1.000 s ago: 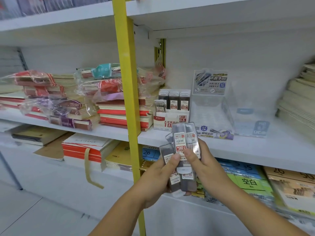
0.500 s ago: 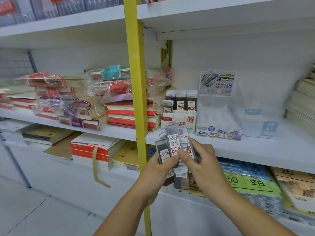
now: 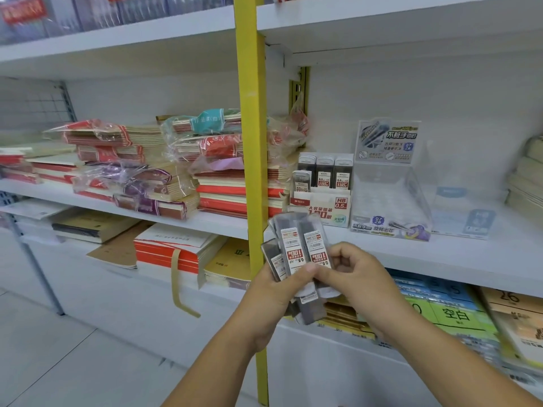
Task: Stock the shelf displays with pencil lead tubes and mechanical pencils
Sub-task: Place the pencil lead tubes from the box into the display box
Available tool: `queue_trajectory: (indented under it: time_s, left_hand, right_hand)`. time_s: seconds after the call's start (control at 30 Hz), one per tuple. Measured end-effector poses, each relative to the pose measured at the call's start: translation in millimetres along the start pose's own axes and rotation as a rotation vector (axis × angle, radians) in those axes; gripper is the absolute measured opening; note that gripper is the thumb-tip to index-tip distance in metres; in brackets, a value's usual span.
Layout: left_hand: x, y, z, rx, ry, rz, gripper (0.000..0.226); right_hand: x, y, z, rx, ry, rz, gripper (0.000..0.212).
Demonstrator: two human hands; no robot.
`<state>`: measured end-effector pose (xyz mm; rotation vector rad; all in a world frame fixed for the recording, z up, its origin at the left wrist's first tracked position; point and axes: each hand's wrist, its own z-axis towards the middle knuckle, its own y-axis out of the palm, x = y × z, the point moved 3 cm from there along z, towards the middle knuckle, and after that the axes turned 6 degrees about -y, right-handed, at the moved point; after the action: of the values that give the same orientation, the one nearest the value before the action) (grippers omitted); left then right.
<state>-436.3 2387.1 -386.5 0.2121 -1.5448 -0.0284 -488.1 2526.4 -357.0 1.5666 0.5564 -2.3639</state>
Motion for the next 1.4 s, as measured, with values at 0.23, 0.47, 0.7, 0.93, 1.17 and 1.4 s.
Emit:
queue_trajectory:
  time_s: [0.23,0.47,0.7,0.93,1.17,1.4]
  left_hand:
    - [12.6,-9.4,4.1,0.083,0.022,-0.115,0.036]
    - [33.6,-28.9,12.6,0.15,0.12,-0.15,0.046]
    - [43.1,-39.9,18.4,0.172,0.136,-0.224,0.045]
    - [50.4,-44.0,24.8,0.165,0.185,-0.233,0.045]
    - [51.5,-43.8,26.9,0.145,0.201,-0.234,0.042]
    - [51.5,-47.0,28.7,0.149,0.205,-0.219,0.044]
  right_hand:
    - [-14.9,-13.5,19.3,-0.092,0.06,0.043,0.027]
    - [-87.6,-52.5,87.8,-0.014,-0.27,-0.876,0.013]
    - [-111.3,-44.3,144.8,-0.17,-0.222,-1.239,0.017]
    - [-110.6,-30.2,162.9,-0.062,-0.393,-1.129,0.028]
    - [-72.3,-13.6,180.6,-0.089,-0.297,-1.204,0.042]
    - [-62.8,-16.2,180.4,0.029,-0.331,-0.995,0.019]
